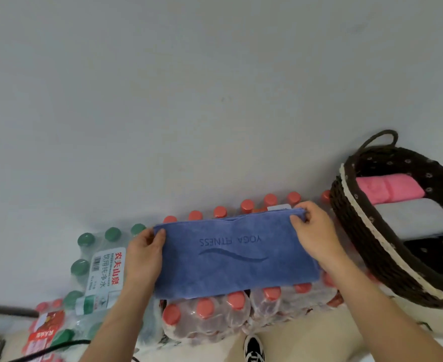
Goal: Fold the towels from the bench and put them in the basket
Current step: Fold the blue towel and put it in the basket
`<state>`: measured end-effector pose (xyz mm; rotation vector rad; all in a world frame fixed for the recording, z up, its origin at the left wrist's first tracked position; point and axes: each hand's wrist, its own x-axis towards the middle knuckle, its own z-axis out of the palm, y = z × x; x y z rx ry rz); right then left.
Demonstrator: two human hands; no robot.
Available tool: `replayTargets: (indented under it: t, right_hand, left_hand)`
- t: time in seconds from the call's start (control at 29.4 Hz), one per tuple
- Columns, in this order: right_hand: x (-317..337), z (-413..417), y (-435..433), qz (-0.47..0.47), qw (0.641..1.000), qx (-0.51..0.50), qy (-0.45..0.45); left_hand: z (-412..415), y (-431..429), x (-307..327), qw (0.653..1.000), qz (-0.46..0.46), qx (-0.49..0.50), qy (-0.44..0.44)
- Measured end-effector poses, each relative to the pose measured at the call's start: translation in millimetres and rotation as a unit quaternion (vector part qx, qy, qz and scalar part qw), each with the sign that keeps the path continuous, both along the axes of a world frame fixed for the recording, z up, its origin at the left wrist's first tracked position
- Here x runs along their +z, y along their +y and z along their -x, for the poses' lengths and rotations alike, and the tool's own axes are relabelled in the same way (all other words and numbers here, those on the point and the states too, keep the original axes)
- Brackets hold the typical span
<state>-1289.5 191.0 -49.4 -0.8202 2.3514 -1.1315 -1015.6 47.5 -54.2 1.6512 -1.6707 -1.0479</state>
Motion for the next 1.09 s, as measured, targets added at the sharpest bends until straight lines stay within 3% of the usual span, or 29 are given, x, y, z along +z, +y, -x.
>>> replayTargets:
  t: [0.2,0.44,1.09]
  right_hand:
    - [-10,2,-4,-0.093,0.990,0.056,0.092]
    - [-14,7,-14,-0.128,0.974,0.084,0.165]
    - [-19,8,-26,-0.250,0.920,0.114,0.280]
  left_hand:
    - [0,-8,-17,0.998,0.007,0.019,-0.055]
    - [5,-12,-18,0.996,0.016,0.025,-0.089]
    - [5,-18,-24,0.977,0.033,-0.035,-0.206]
